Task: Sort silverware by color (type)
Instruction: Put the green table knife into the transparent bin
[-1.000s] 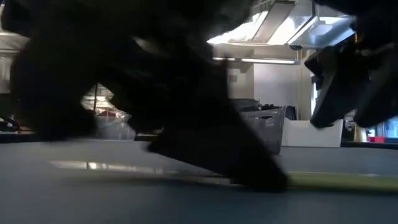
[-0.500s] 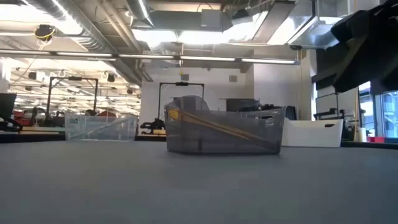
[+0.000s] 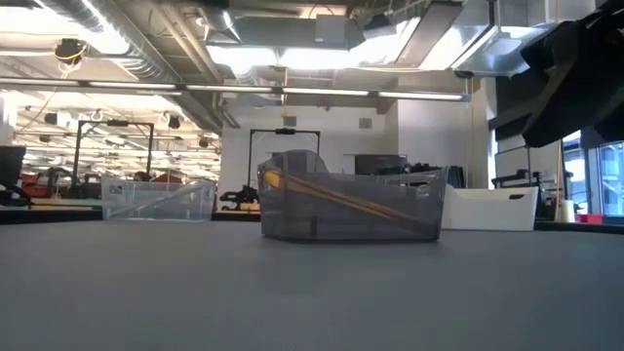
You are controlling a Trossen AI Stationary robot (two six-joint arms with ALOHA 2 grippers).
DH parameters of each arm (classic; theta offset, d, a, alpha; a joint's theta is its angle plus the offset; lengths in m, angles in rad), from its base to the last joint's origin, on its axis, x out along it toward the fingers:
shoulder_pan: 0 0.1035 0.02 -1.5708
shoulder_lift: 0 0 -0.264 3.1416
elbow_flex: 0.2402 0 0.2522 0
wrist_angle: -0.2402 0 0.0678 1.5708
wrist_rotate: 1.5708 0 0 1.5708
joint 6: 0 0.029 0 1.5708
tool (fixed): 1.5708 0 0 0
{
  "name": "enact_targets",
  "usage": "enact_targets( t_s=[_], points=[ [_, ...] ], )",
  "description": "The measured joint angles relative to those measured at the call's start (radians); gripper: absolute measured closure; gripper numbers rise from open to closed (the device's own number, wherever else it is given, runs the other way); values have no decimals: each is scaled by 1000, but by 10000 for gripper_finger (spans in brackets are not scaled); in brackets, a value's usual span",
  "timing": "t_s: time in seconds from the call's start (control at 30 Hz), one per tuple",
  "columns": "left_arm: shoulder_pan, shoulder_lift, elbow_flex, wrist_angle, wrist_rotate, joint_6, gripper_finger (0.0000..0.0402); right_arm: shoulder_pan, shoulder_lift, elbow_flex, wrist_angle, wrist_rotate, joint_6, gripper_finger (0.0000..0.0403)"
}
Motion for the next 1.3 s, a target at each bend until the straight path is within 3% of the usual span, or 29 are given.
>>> enact_targets(
  t_s=[0.37, 0.73, 0.9, 1.0, 1.3],
  points=[
    [279, -333, -389, 135, -1, 27, 345, 0, 0, 0, 3, 73, 29, 205],
    [574, -491, -636, 384, 24, 355, 345, -18, 0, 0, 4, 167, 92, 205],
    [757, -503, -726, 611, 193, 578, 345, -70, 1, 0, 9, 172, 138, 205],
    [903, -503, -769, 718, 244, 664, 345, -100, 1, 0, 10, 172, 165, 205],
    [1283, -489, -847, 1008, 628, 789, 345, -154, 9, 0, 78, 175, 172, 205]
  ],
)
